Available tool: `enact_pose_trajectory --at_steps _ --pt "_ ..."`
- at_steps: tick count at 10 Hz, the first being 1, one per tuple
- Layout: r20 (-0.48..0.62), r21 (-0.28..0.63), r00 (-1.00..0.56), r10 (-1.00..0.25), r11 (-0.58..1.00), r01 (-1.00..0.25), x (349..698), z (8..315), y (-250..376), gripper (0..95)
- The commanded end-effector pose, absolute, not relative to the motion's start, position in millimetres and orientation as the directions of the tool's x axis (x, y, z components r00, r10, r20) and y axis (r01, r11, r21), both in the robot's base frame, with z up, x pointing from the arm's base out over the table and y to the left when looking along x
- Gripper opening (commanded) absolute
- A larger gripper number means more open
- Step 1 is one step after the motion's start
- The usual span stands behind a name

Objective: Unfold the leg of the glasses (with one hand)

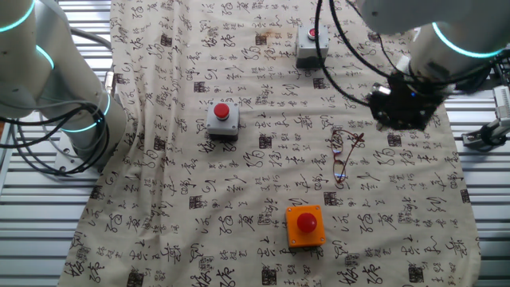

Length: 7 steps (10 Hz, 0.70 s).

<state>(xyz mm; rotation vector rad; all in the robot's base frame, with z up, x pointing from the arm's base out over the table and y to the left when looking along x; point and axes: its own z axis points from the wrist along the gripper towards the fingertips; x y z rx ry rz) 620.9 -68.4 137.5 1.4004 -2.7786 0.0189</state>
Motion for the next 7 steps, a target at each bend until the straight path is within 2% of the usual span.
enact_pose_trajectory --at_steps 1,4,7 --pt "0.034 -0.009 -0.513 -0.858 0.513 -0.858 609.0 137.9 -115.8 0.0" --pt "0.016 -0.030 -0.544 -0.839 0.543 -0.839 589.7 136.5 -133.1 0.0" --pt "0.009 -0.032 -0.566 -0.824 0.566 -0.824 588.7 134.6 -132.0 0.0"
